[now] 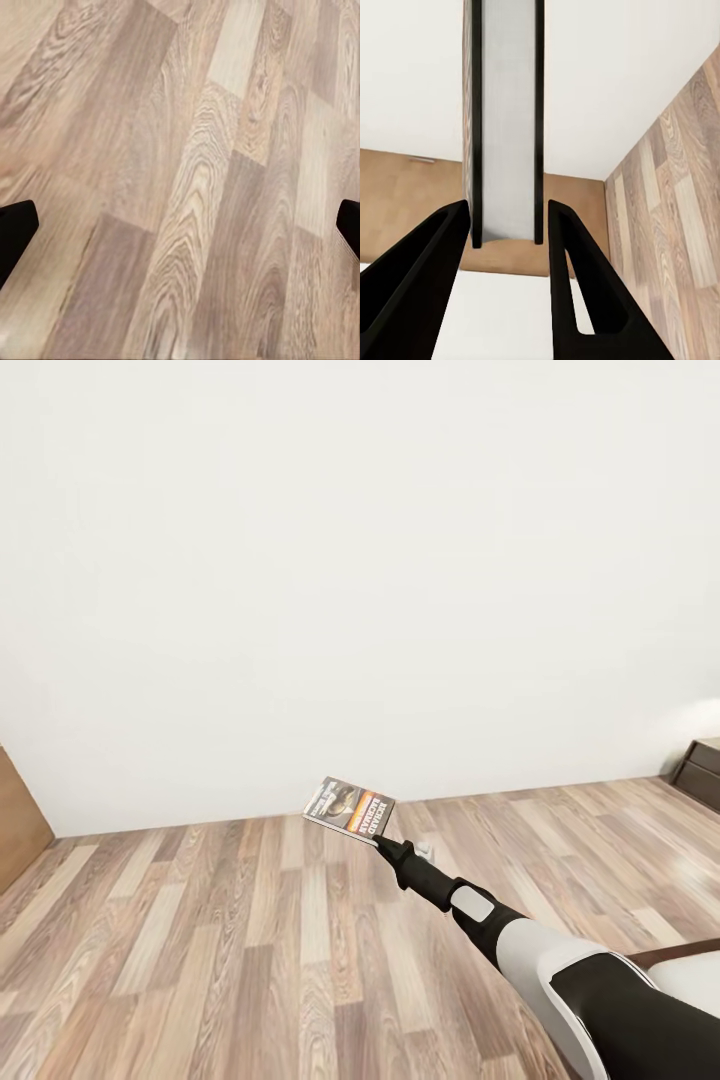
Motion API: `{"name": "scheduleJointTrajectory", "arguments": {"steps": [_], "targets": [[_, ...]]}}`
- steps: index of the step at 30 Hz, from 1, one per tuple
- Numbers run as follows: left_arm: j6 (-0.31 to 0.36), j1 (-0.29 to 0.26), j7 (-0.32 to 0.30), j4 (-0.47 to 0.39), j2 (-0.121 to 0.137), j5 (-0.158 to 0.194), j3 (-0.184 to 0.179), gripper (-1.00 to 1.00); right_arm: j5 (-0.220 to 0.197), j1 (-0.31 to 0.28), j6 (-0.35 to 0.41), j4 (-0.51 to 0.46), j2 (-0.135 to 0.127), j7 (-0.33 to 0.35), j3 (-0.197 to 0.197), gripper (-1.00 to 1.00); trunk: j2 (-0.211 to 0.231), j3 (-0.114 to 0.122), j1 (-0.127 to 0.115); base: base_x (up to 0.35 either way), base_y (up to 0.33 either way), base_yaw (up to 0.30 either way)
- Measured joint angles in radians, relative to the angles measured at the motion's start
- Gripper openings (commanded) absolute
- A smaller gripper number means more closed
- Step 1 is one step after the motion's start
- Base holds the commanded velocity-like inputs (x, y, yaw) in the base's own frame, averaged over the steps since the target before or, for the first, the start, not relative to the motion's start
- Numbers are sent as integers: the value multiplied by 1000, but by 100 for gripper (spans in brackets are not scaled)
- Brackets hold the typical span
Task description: In the bedroom, move the book from the bed onto either nightstand, and place the two sandals side by side next to the bed.
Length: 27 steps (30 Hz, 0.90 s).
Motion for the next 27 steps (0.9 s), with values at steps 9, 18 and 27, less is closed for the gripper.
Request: {"name": "scheduleJointTrajectory", "arguments": {"steps": [9, 18, 27], "targets": [[0, 0, 0, 0, 0, 0, 0, 100, 0, 0, 1, 0, 0, 0, 0, -100, 0, 0, 0, 334, 1, -121], [1, 0, 0, 0, 0, 0, 0, 100, 1, 0, 2, 0, 0, 0, -1, -100, 0, 0, 0, 333, 70, -249], [1, 0, 0, 0, 0, 0, 0, 100, 2, 0, 2, 0, 0, 0, 0, -100, 0, 0, 0, 333, 118, -254]]}}
